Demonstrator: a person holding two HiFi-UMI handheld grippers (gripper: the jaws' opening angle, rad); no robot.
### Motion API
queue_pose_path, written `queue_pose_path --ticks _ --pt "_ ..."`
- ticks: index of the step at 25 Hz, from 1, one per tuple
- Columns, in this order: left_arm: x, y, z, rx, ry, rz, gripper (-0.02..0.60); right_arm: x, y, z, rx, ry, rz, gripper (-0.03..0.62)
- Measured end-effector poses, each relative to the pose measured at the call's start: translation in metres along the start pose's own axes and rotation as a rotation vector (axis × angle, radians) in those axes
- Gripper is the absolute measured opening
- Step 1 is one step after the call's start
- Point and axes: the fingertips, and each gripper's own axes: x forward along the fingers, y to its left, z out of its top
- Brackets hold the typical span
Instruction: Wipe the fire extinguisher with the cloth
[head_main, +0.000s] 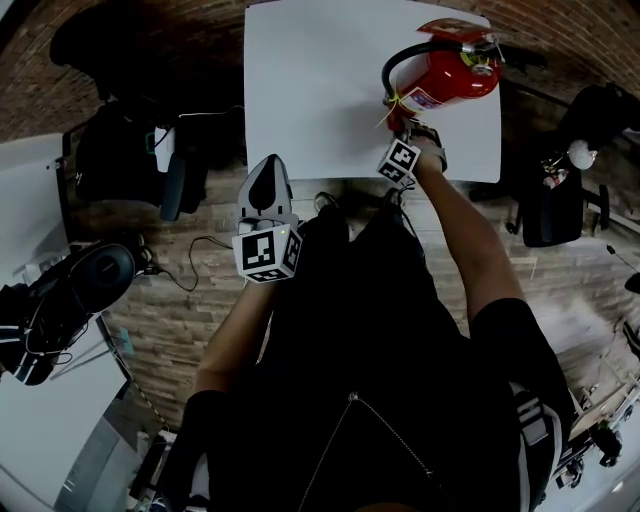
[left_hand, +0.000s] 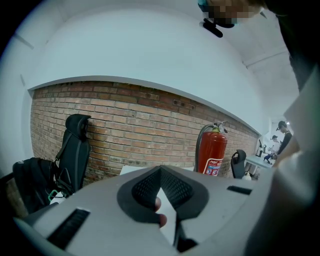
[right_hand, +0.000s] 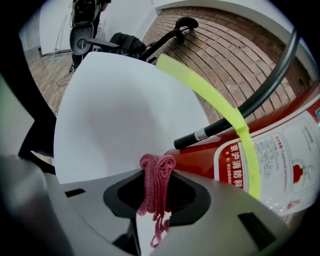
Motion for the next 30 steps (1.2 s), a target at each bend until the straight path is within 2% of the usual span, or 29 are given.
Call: queue_pose_path --ticks 14,30 --pt "-0.001 -0.012 0.013 -0.013 -0.050 -0.055 0.008 -0.048 -0.028 0.006 0.013 -0.013 -0.031 0.120" --pt "0.005 -0.025 0.019 -0.021 -0.071 -0.103 0.008 -0.110 -0.066 0.008 -0.007 -0.027 -0.063 0.120"
